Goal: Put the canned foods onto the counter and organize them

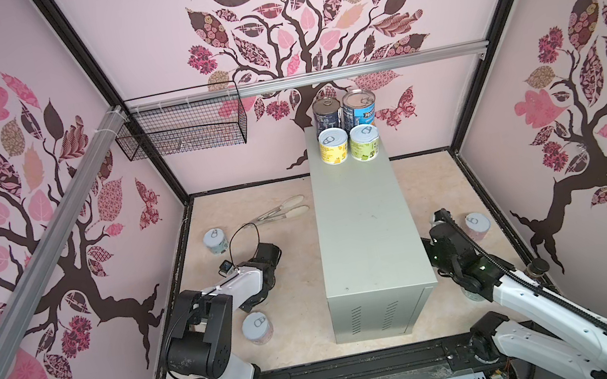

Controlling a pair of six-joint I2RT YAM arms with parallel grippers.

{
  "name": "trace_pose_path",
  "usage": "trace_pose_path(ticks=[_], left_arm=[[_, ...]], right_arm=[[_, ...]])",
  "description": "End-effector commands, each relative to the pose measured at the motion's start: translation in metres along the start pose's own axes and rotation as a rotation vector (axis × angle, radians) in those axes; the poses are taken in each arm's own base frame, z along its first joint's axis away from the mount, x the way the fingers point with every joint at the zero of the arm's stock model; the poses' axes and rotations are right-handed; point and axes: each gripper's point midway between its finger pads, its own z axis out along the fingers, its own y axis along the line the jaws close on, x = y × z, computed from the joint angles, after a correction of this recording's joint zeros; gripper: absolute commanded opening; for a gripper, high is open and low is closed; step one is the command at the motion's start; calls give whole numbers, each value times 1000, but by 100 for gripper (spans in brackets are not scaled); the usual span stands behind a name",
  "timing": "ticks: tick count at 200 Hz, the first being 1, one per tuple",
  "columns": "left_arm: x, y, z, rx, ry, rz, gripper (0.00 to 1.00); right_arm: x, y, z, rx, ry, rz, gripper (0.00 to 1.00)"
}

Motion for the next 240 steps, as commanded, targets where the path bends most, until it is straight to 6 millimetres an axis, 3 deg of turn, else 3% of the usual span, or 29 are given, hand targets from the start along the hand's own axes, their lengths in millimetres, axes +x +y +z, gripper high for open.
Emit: trace_pose_path(ticks=[1, 87, 141, 169, 214, 240], left_arm=[[3, -3, 5, 4, 10, 2, 92], [1, -7, 6, -8, 6, 12, 90], [1, -8, 6, 5, 3, 13, 79], [2, -6, 6, 9, 3, 6, 66], [4, -6, 2, 33, 23, -1, 62], [-6, -9, -12, 74, -14, -1, 60]], right_arm=[[-1, 3, 0, -2, 3, -17, 100], [-1, 4, 0, -7, 7, -22, 100], [0, 3, -2, -13, 1, -20, 100], [0, 4, -3, -22, -2, -19, 100], [-1, 7, -5, -50, -10, -19, 100], [0, 11, -8, -76, -16, -25, 100]])
